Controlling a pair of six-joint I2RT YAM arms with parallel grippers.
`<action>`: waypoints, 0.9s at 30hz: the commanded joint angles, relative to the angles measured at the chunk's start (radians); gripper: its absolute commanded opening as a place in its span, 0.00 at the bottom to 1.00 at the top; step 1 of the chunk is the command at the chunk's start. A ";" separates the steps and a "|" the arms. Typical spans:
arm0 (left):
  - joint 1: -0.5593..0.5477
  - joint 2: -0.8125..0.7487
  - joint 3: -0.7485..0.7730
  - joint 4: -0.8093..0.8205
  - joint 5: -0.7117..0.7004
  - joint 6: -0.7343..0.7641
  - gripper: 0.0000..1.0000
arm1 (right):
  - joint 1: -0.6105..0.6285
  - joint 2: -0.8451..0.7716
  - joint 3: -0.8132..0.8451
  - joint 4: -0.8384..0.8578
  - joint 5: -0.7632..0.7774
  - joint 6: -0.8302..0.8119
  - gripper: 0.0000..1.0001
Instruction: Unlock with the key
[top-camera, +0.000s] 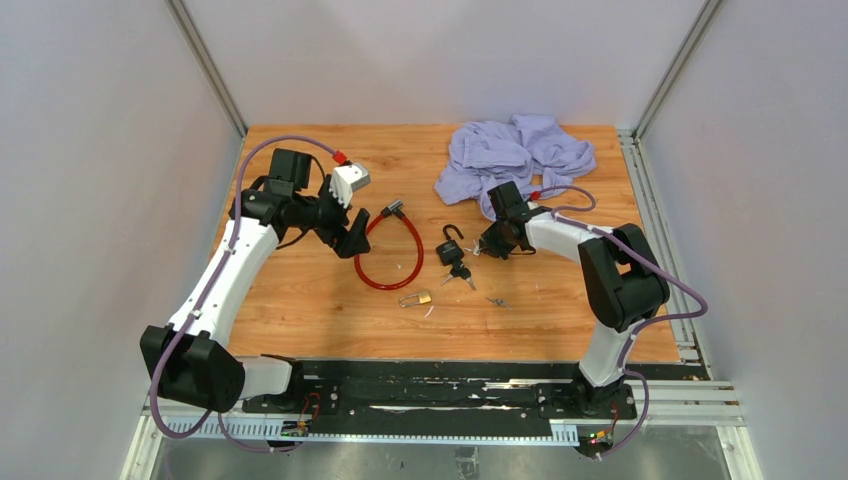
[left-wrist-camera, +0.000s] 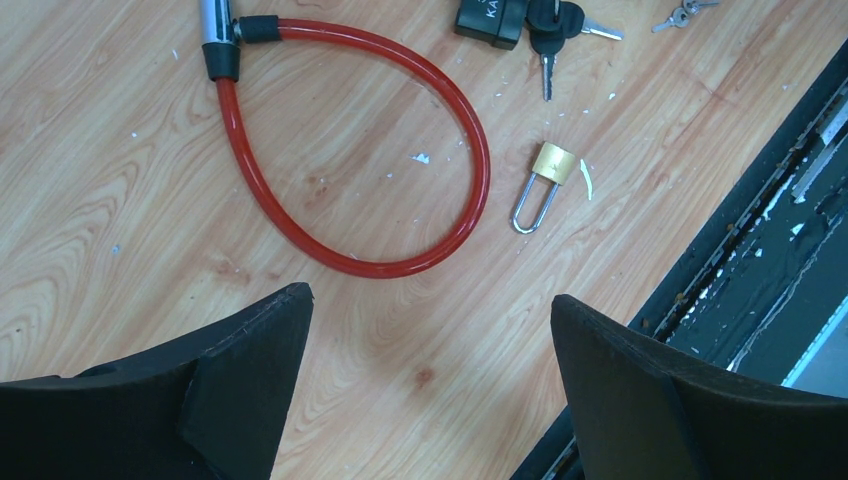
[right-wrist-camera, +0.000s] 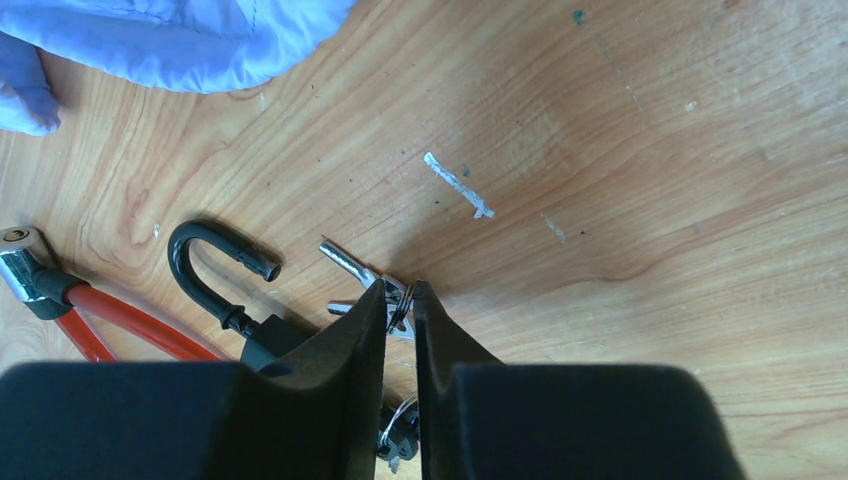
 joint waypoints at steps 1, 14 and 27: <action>0.003 -0.024 0.006 0.004 0.008 0.011 0.93 | 0.017 0.024 -0.016 -0.017 0.032 0.021 0.14; 0.003 -0.029 0.007 0.004 0.008 0.009 0.94 | 0.015 0.011 0.000 -0.024 0.051 0.006 0.01; 0.003 -0.033 0.014 -0.018 0.029 0.015 0.96 | 0.007 -0.113 -0.015 -0.001 0.027 -0.169 0.01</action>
